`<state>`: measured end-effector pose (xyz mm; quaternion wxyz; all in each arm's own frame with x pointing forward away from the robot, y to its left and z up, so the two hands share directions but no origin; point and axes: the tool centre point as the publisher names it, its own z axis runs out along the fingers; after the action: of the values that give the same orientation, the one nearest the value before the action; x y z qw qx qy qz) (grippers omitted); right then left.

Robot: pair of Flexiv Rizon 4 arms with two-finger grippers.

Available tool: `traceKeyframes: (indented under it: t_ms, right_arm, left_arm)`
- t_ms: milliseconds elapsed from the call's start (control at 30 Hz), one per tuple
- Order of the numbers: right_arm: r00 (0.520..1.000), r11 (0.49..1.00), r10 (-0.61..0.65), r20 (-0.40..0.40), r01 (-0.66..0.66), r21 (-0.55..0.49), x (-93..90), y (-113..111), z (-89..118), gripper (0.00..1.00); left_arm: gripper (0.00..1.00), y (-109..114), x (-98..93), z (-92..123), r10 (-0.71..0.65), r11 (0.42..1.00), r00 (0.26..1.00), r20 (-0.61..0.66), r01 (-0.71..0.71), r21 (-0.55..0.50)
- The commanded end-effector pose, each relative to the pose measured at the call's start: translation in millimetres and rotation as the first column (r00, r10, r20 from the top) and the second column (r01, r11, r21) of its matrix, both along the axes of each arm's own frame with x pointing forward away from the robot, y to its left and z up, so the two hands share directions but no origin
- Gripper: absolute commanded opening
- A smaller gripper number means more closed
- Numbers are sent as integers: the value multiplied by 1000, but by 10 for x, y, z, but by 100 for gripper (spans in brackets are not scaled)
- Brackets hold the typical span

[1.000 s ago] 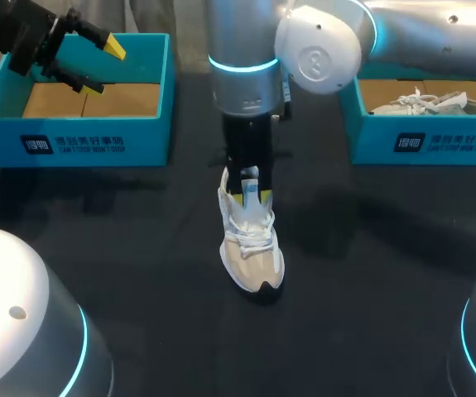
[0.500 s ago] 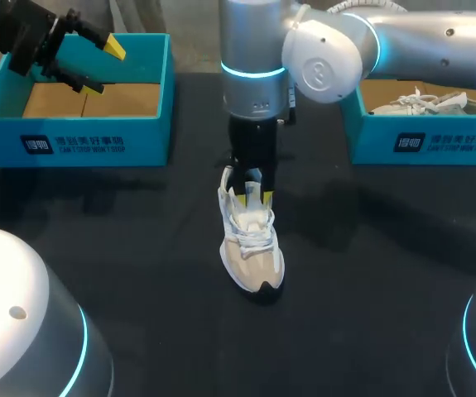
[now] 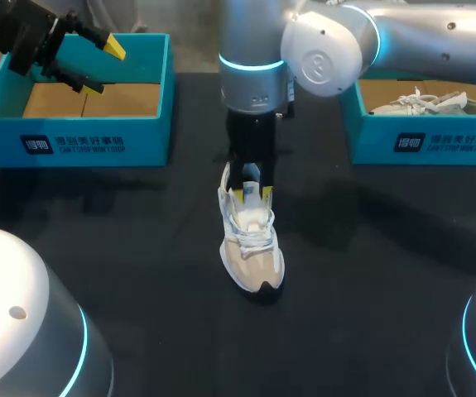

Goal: Take the shoe out of the shoebox, open the shoe tongue, remove and reinsert the insole, then place the shoe into the shoebox

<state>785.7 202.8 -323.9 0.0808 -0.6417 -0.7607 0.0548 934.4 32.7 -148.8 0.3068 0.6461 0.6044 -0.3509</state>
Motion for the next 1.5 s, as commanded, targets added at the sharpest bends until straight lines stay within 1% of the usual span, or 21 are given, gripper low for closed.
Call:
traceKeyframes:
  t_ms: [33,133,333,433,467,533,567,600,633,667,767,800,833,867,900,933,967,1000,1067,1100,1500]
  right_arm:
    - [1000,1000,1,-7,-1,15,-10,24,-81,40]
    - [1000,1000,-2,9,2,21,-20,49,-13,42]
    - [998,999,33,55,-33,13,-9,93,255,48]
    - [983,989,137,119,-142,34,50,156,369,56]
    - [968,976,205,143,-214,44,84,191,402,59]
    - [940,949,293,173,-309,69,122,236,441,59]
    - [909,919,370,191,-389,71,155,280,473,68]
    - [886,898,415,207,-435,62,183,306,496,84]
    - [872,884,442,213,-463,60,202,322,513,83]
    - [839,851,498,218,-521,62,242,356,541,74]
    - [735,745,647,204,-666,37,329,445,597,78]
    - [695,707,692,195,-707,13,351,474,608,80]
    - [662,676,723,195,-737,-7,371,501,628,91]
    - [653,667,732,194,-745,-10,377,506,633,95]
    - [615,629,768,178,-776,-37,400,511,651,100]
    - [598,612,785,165,-789,-53,416,501,659,100]
    - [594,608,788,162,-792,-55,422,496,661,100]
    - [586,602,795,155,-795,-81,445,457,683,100]
    - [599,615,787,146,-780,-115,464,401,703,100]
    - [644,670,740,195,-732,-121,473,338,737,100]
    - [644,670,740,195,-732,-121,473,338,737,100]
  left_arm:
    - [100,0,0,4,-1,1000,1000,0,1,3]
    - [100,0,0,4,-1,1000,1000,0,1,3]
    - [100,0,0,4,-1,1000,1000,0,1,3]
    - [100,0,0,4,-1,1000,1000,0,1,3]
    - [100,0,0,4,-1,1000,1000,0,1,3]
    - [100,0,0,4,-1,1000,1000,0,1,3]
    - [100,0,0,4,-1,1000,1000,0,1,3]
    - [100,0,0,4,-1,1000,1000,0,1,3]
    - [100,0,0,4,-1,1000,1000,0,1,3]
    - [100,0,0,4,-1,1000,1000,0,1,3]
    - [100,0,0,4,-1,1000,1000,0,1,3]
    - [100,0,0,4,-1,1000,1000,0,1,3]
    - [100,0,0,4,-1,1000,1000,0,1,3]
    - [100,0,0,4,-1,1000,1000,0,1,3]
    - [100,0,0,4,-1,1000,1000,0,1,3]
    - [100,0,0,4,-1,1000,1000,0,1,3]
    - [100,0,0,4,-1,1000,1000,0,1,3]
    - [100,0,0,4,-1,1000,1000,0,1,3]
    - [100,0,0,4,-1,1000,1000,0,1,3]
    - [100,0,0,4,-1,1000,1000,0,1,3]
    - [100,0,0,4,-1,1000,1000,0,1,3]
